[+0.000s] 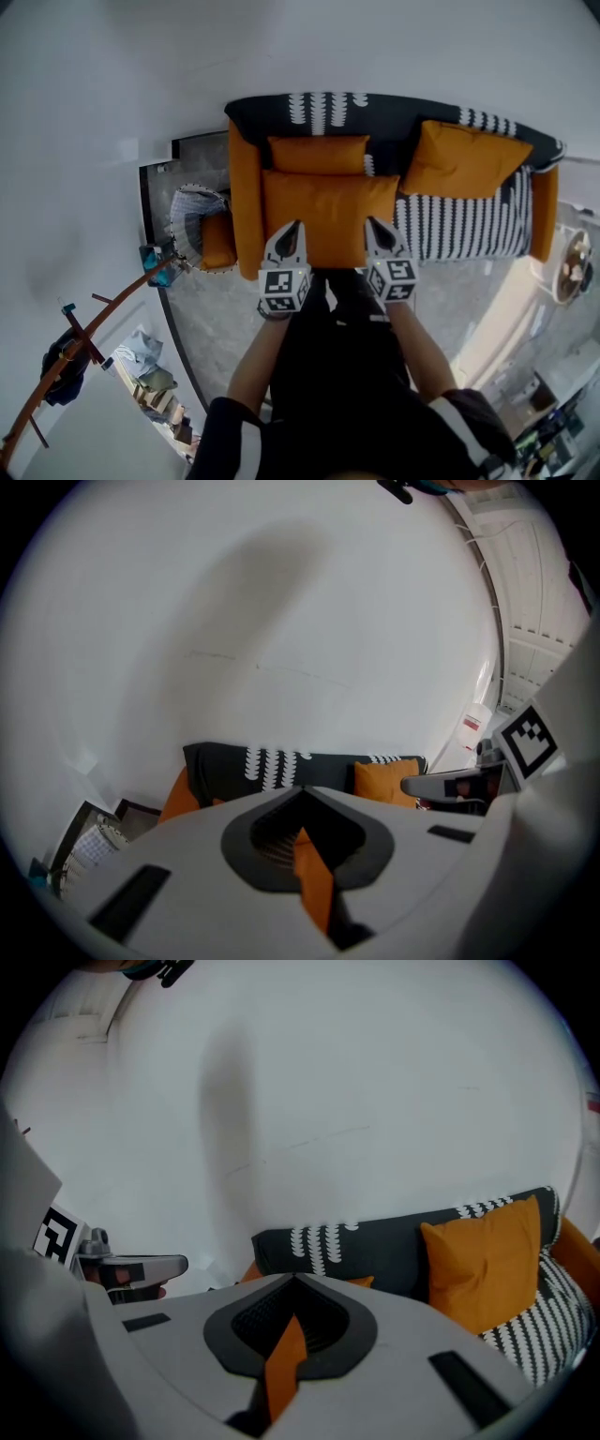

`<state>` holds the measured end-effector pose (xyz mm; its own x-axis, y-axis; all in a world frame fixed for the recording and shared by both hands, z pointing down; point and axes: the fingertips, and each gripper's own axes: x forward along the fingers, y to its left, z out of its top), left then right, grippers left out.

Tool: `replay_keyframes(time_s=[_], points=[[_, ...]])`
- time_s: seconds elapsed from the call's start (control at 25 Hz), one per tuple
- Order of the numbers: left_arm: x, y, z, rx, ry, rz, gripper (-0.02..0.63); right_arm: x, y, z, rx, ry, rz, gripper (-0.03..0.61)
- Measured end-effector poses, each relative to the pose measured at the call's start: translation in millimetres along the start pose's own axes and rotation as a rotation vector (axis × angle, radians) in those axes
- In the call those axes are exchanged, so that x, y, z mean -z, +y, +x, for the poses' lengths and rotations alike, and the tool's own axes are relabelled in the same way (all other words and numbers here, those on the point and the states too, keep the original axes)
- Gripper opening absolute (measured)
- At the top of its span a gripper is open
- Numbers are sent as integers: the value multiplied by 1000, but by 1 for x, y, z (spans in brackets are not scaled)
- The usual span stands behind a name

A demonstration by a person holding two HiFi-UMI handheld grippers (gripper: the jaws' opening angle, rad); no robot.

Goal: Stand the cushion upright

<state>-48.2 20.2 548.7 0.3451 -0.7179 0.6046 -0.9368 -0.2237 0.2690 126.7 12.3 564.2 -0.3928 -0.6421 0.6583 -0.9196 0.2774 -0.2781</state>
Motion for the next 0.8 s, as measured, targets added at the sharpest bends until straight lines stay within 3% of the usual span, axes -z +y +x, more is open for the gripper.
replay_keyframes(time_s=[0.32,0.8], points=[[29,9,41,33,92,-22,9,24,-17,44,27,97,-2,33],[80,30,85,39,242,-37,93,87,-59,104,86,248,34,95]])
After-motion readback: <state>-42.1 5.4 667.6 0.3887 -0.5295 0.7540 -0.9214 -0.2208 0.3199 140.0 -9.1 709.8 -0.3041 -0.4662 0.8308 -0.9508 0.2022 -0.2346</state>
